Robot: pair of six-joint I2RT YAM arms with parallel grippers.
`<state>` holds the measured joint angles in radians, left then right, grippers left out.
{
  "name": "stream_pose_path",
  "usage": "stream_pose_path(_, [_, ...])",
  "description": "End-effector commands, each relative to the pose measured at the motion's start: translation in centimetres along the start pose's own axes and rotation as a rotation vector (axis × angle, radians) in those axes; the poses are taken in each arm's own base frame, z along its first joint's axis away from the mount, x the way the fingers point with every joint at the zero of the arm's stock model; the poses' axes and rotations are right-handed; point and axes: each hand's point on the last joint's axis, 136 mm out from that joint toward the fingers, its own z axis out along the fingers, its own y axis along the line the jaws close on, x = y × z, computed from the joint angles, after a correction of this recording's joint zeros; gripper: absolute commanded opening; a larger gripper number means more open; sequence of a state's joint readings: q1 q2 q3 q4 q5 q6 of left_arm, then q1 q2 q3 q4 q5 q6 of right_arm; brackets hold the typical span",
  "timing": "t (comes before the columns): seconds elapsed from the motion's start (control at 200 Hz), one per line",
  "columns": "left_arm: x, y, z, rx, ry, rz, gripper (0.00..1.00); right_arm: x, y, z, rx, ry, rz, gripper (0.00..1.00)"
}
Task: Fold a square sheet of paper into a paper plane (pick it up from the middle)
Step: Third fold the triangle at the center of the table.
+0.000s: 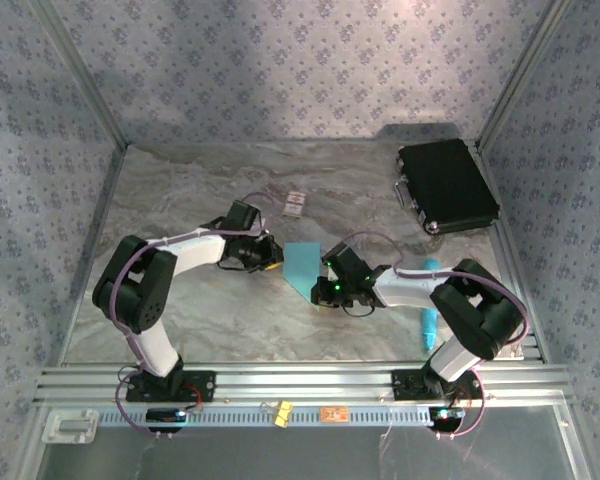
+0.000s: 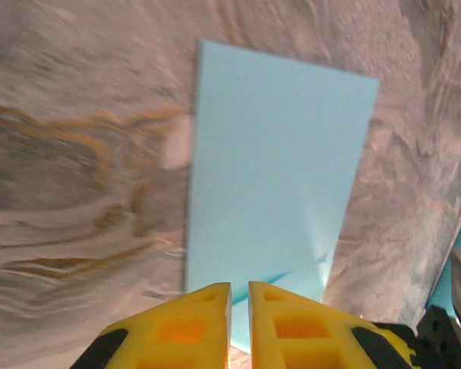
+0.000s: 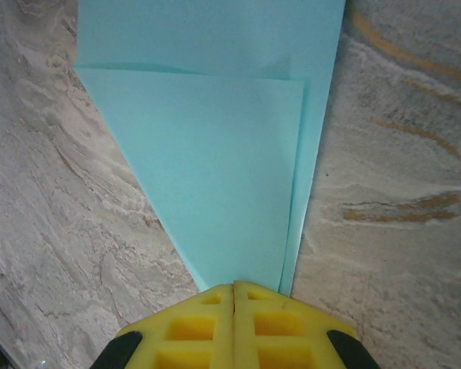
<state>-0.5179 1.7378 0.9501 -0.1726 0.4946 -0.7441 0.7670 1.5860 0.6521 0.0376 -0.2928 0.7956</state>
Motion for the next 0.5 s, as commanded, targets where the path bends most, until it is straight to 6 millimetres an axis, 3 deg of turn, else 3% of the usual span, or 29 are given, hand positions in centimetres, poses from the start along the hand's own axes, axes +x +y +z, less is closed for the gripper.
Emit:
stream_pose_path(0.0, [1.6, -1.8, 0.8, 0.035, 0.047, 0.073, 0.13, 4.6, -6.0, 0.1, 0.205, 0.146, 0.060, 0.00])
stream_pose_path(0.145, [2.8, -1.6, 2.7, 0.034, 0.100, 0.076, 0.12, 4.5, -5.8, 0.0, 0.201, 0.143, 0.057, 0.00])
stream_pose_path(0.3, [3.4, 0.9, 4.1, -0.056, 0.135, 0.050, 0.09, 4.0, -5.1, -0.1, 0.177, 0.133, 0.042, 0.00])
stream_pose_path(0.495, [4.3, 3.3, 4.2, -0.147, 0.166, 0.041, 0.05, 1.0, -1.3, -1.4, 0.090, 0.054, -0.010, 0.01])
